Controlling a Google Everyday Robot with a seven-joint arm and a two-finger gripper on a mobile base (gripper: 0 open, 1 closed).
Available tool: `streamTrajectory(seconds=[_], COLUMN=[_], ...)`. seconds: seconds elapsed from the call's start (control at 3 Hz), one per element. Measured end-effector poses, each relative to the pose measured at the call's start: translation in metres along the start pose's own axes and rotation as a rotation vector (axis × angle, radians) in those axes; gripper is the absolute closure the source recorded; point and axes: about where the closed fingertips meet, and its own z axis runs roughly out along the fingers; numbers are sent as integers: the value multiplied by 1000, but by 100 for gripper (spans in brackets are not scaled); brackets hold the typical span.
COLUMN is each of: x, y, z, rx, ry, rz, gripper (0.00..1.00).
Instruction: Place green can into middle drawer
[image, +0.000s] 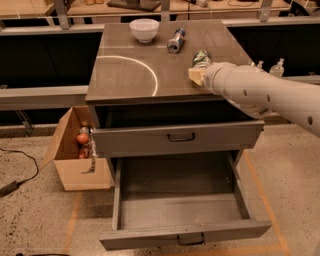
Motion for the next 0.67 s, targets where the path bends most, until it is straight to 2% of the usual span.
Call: streamTrajectory(seconds=[0.33, 0.67], x=[-7, 15], y=[-8, -12], z=[-15, -9], rx=[-34, -130], ry=[-7, 20], rz=[-29, -116], gripper=[100, 100])
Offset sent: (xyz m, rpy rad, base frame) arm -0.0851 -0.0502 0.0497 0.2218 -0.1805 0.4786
